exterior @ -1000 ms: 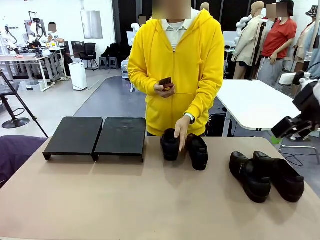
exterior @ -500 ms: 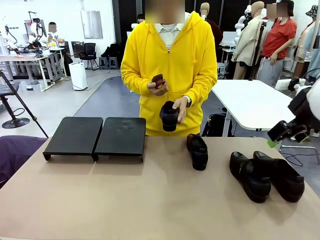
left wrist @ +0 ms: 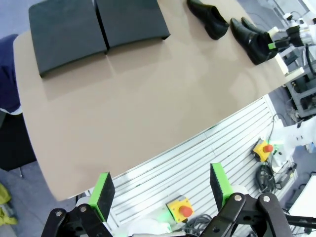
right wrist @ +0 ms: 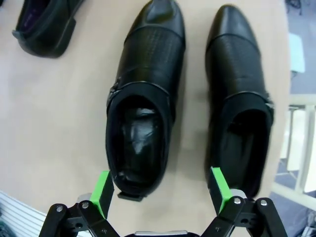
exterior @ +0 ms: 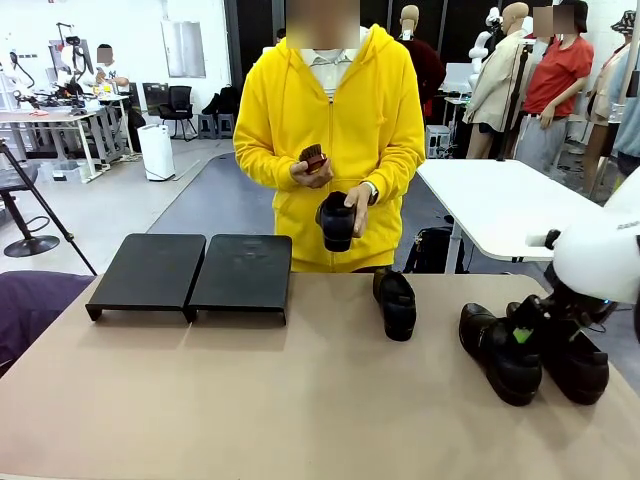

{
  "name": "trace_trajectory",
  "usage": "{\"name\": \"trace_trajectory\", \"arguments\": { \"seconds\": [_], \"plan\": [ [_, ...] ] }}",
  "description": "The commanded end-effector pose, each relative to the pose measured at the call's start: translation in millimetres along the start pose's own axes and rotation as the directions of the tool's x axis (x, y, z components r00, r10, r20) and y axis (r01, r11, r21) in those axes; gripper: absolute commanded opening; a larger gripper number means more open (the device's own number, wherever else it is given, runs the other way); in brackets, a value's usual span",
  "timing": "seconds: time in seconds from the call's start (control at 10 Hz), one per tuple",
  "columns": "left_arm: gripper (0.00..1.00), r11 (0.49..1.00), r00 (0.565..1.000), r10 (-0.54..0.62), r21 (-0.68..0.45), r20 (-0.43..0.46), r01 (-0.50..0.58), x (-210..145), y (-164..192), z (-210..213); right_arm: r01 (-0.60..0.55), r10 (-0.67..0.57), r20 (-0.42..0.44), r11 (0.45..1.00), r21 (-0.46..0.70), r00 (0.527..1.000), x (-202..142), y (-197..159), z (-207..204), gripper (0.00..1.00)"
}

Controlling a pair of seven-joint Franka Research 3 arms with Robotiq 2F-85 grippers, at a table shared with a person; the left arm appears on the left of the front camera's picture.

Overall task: Organize the shoes by placing them on the stand.
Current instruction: Pick up one Shoe and place it in the middle of the table.

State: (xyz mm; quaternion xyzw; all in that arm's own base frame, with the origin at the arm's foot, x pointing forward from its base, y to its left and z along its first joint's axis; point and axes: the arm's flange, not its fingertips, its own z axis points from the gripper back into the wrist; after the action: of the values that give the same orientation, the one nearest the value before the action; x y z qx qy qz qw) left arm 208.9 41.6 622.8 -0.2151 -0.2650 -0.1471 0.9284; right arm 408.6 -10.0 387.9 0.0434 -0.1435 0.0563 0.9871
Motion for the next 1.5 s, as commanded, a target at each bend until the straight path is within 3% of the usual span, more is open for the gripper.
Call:
{"name": "trace_trajectory", "arguments": {
  "seconds": [0.0, 0.3, 0.9, 1.0, 1.1, 1.4],
  "plan": [
    [1.00, 1.000, 1.000, -0.007, -0.018, 0.001, 0.007, -1, 0, 1, -0.004, 0.005, -0.011, 0.997, 0.080, 1.000, 10, 4, -9, 1.00],
    [1.00, 1.000, 1.000, -0.007, -0.018, 0.001, 0.007, -1, 0, 1, -0.022, 0.024, -0.022, 0.995, 0.097, 0.999, 12, 8, -20, 1.00],
    [1.00, 1.000, 1.000, -0.007, -0.018, 0.001, 0.007, -1, 0, 1, 0.080, -0.081, 0.009, 0.996, 0.048, 0.997, 10, -7, -44, 1.00],
    [1.00, 1.000, 1.000, -0.007, -0.018, 0.001, 0.007, -1, 0, 1, 0.077, -0.078, 0.011, 0.996, 0.055, 0.997, 11, -8, -44, 0.40],
    [1.00, 1.000, 1.000, -0.007, -0.018, 0.001, 0.007, -1, 0, 1, 0.084, -0.085, 0.013, 0.995, 0.056, 0.996, 10, -8, -44, 0.00],
    [1.00, 1.000, 1.000, -0.007, -0.018, 0.001, 0.007, -1, 0, 1, 0.105, -0.107, 0.042, 0.993, 0.046, 0.993, 12, -11, -48, 0.00]
  ]
}}
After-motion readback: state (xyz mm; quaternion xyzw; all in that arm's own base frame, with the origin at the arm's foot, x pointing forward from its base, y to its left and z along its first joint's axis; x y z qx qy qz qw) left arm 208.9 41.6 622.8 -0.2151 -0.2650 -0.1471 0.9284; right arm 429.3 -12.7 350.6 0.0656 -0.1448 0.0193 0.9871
